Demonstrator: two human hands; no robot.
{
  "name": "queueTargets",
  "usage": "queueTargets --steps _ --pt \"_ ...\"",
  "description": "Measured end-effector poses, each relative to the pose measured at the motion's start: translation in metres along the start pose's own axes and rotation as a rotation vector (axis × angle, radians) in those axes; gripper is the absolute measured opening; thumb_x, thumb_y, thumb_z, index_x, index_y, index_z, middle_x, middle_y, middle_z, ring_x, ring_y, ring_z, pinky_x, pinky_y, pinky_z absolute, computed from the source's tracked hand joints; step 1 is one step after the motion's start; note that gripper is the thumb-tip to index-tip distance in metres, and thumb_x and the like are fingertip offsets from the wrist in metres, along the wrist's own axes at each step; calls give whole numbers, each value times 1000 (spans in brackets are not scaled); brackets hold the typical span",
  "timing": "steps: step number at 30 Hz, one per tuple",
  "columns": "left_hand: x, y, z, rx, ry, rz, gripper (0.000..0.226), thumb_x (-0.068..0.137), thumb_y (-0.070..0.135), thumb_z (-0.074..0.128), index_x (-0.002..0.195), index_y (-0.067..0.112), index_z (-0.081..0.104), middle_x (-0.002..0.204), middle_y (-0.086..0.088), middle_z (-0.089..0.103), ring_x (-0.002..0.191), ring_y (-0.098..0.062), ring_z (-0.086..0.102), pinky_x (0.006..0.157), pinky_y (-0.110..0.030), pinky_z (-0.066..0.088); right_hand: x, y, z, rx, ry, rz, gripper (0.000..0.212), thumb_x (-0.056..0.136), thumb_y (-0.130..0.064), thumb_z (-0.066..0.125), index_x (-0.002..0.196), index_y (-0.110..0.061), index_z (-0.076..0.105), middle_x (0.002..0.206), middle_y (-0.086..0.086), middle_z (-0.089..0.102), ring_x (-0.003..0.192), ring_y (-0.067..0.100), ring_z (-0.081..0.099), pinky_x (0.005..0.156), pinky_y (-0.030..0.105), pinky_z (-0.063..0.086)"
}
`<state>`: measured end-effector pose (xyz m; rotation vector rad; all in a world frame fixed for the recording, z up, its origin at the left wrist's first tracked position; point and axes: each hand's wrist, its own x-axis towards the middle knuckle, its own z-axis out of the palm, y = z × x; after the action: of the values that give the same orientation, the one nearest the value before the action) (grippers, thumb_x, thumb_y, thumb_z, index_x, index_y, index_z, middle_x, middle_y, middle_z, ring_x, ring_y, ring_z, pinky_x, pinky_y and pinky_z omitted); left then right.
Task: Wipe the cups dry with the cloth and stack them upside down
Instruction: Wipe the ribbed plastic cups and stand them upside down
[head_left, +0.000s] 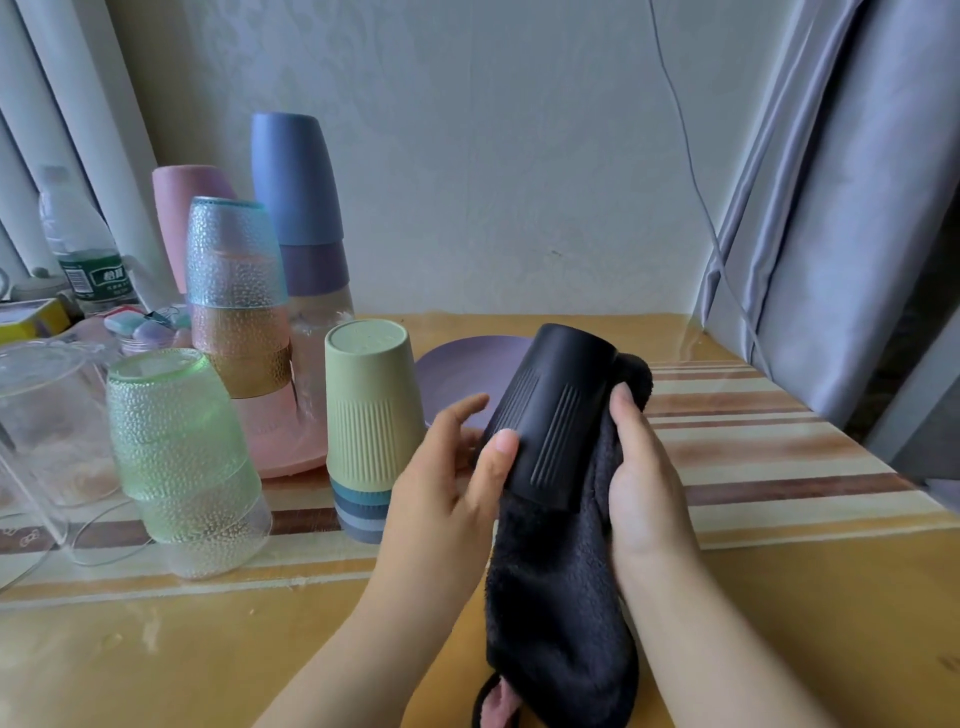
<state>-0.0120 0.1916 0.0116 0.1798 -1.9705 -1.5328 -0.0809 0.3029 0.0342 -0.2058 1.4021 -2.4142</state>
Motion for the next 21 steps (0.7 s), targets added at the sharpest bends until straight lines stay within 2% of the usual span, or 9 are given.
queueTargets --steps 3,6,8,10,12,14,16,18,21 --pt "-4 -3 0 237 -45 57 65 81 69 40 134 32 50 119 15 63 113 2 56 94 -22 46 1 5 3 -136 30 -81 38 92 -44 45 114 -19 63 101 0 73 97 16 68 85 35 52" --pt "-4 -4 -2 264 -113 13 86 64 76 58 137 35 41 122 18 57 115 5 53 88 -11 44 -2 11 3 -271 44 -138 24 90 -47 47 102 -33 63 101 -14 70 98 5 64 87 29 49" --pt "-1 -4 -6 239 -135 -44 70 67 68 70 126 38 48 111 18 63 105 6 58 79 -8 45 -4 12 5 -302 35 -146 18 91 -46 45 95 -37 61 102 -20 67 97 -4 61 84 21 48" --pt "0 0 -9 109 -215 -145 44 78 51 72 116 37 56 102 16 69 95 5 63 74 -9 46 -2 9 3 -277 28 -156 19 94 -41 43 98 -34 61 91 -24 69 84 -12 62 69 10 48" --pt "0 5 -11 -20 -316 -217 36 81 48 70 112 33 60 100 16 71 92 4 66 72 -8 46 0 5 1 -238 53 -153 25 95 -40 44 105 -27 62 90 -18 72 83 -6 66 68 14 52" --pt "-2 7 -12 -115 -371 -273 34 80 51 68 108 34 61 99 22 71 92 8 65 72 -5 45 3 1 0 -185 74 -144 36 90 -46 51 113 -21 64 100 -8 72 96 7 67 85 28 53" --pt "-2 6 -13 -200 -394 -337 36 78 55 69 108 38 60 102 26 70 97 10 63 83 -9 46 3 0 0 -99 75 -103 49 82 -50 55 117 -17 64 109 2 71 105 19 65 96 40 48" --pt "-1 1 -14 -256 -409 -378 51 73 59 69 118 36 61 115 18 69 113 1 61 104 -27 40 2 -2 0 -5 48 -14 44 87 -48 52 113 -14 66 107 6 71 100 22 67 92 40 50" --pt "1 -4 -16 -322 -401 -401 68 69 62 63 127 28 60 125 7 67 122 -11 57 113 -40 33 -2 -1 2 97 -56 85 47 91 -47 42 112 -12 66 104 8 72 98 23 68 84 35 52"
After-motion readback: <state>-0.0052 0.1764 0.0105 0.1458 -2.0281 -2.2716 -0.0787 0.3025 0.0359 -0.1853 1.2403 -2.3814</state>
